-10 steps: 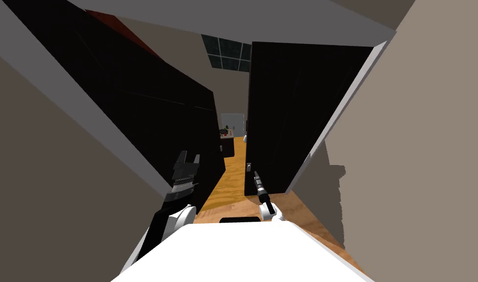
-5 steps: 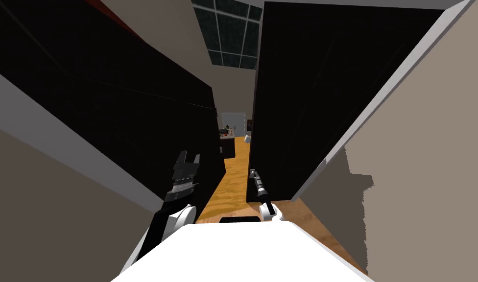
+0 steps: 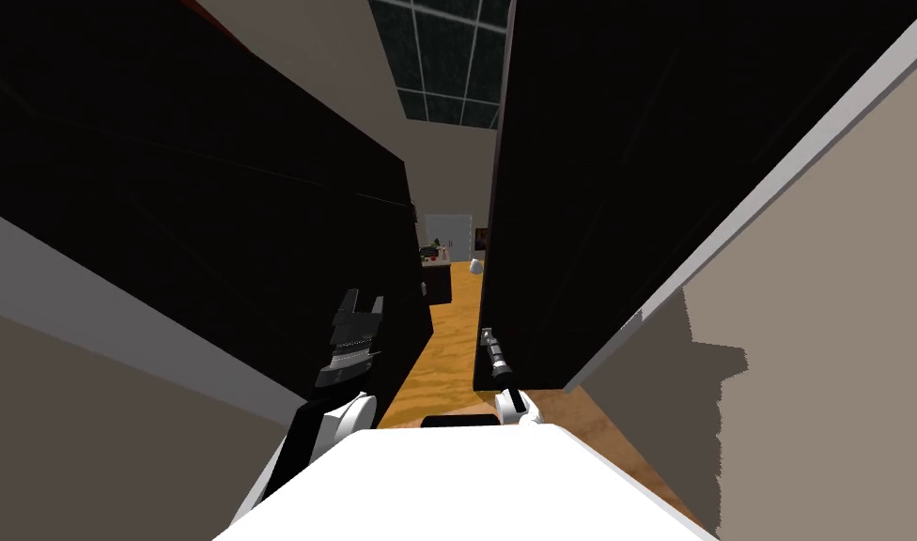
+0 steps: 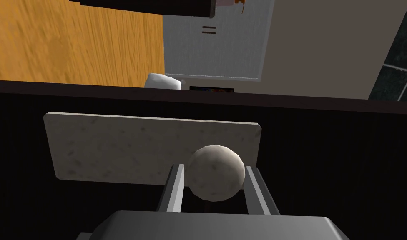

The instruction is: Push the door open

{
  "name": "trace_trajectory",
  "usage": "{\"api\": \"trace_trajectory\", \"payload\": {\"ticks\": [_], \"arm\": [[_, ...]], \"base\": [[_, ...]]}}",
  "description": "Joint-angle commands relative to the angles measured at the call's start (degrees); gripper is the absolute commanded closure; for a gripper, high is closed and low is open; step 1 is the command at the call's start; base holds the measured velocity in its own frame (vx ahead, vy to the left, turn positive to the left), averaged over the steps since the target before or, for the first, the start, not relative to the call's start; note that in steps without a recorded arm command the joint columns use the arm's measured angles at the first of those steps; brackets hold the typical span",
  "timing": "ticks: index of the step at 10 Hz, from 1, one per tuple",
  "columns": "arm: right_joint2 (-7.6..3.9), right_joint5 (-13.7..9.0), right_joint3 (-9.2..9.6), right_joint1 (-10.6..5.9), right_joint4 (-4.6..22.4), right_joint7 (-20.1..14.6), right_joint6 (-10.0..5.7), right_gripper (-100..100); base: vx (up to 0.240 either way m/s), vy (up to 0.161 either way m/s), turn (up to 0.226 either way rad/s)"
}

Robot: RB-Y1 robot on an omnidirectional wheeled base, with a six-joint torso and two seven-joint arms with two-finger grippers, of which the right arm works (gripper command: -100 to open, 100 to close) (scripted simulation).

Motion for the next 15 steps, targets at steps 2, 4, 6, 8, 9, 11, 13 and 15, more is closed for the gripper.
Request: {"api": "trace_trajectory", "payload": {"ticks": [2,4,6,8,9,11,13,15], "arm": [[0.01,0.0,0.01,0.07,0.0,0.0,-0.02,100],[0.01,0.0,0.01,0.07,0.0,0.0,-0.02,100],[-0.54,-0.5,-0.26,-0.10,0.4,0.5,-0.02,100],[-1.08,-1.1,-0.63,-0.37,0.7,1.0,-0.17,100],[-1.36,-1.5,-0.86,-0.53,0.9,1.3,-0.26,100],[-1.90,-2.4,-1.41,-0.92,1.4,2.1,-0.48,100],[-2.13,-3.0,-1.71,-1.14,1.7,2.6,-0.61,100],[-2.31,-3.3,-1.99,-0.53,0.4,2.6,0.25,-100]], "base": [[-0.012,-0.003,0.002],[-0.003,0.000,-0.001],[0.116,0.017,-0.040],[0.177,0.045,-0.066],[0.211,0.038,-0.064],[0.204,0.014,-0.099],[0.157,0.014,-0.128],[-0.127,0.098,-0.094]]}}
